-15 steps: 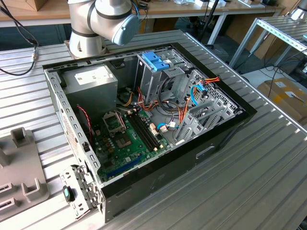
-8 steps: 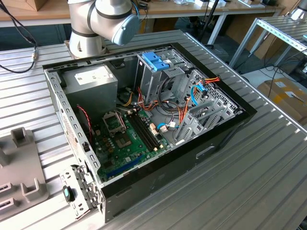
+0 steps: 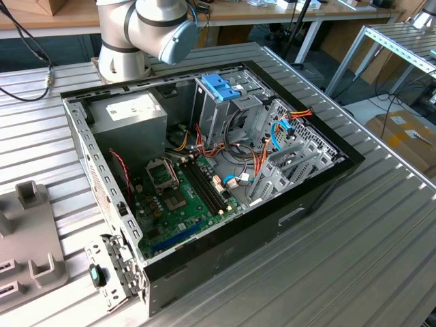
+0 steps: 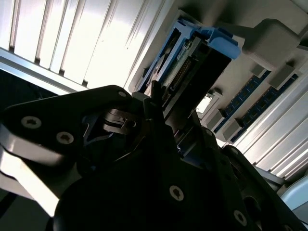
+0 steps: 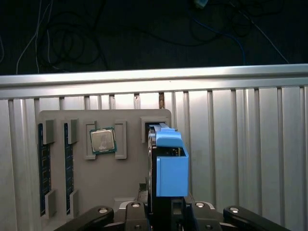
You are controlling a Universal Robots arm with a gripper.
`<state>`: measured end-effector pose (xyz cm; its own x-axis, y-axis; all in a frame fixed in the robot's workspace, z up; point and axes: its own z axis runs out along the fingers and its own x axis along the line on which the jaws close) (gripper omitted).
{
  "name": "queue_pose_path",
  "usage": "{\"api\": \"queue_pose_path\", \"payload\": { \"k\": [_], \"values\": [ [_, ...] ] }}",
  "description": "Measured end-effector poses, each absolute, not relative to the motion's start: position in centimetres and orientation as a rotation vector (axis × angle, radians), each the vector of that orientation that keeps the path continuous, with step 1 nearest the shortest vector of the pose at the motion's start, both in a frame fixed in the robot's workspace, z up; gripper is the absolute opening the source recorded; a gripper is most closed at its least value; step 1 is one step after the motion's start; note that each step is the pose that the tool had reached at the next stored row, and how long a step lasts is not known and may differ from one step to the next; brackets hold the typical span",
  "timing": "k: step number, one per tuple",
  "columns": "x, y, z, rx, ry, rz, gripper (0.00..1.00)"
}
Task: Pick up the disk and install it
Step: 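Pick up the disk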
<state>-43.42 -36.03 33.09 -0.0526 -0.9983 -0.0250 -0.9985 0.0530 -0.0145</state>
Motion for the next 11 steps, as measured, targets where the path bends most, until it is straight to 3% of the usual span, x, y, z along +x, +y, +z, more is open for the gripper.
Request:
{"api": "queue_pose_path", "payload": {
  "k": [11],
  "values": [
    [-43.42,-36.03,33.55,-2.143,2.259,0.010,0.35]
  ]
}}
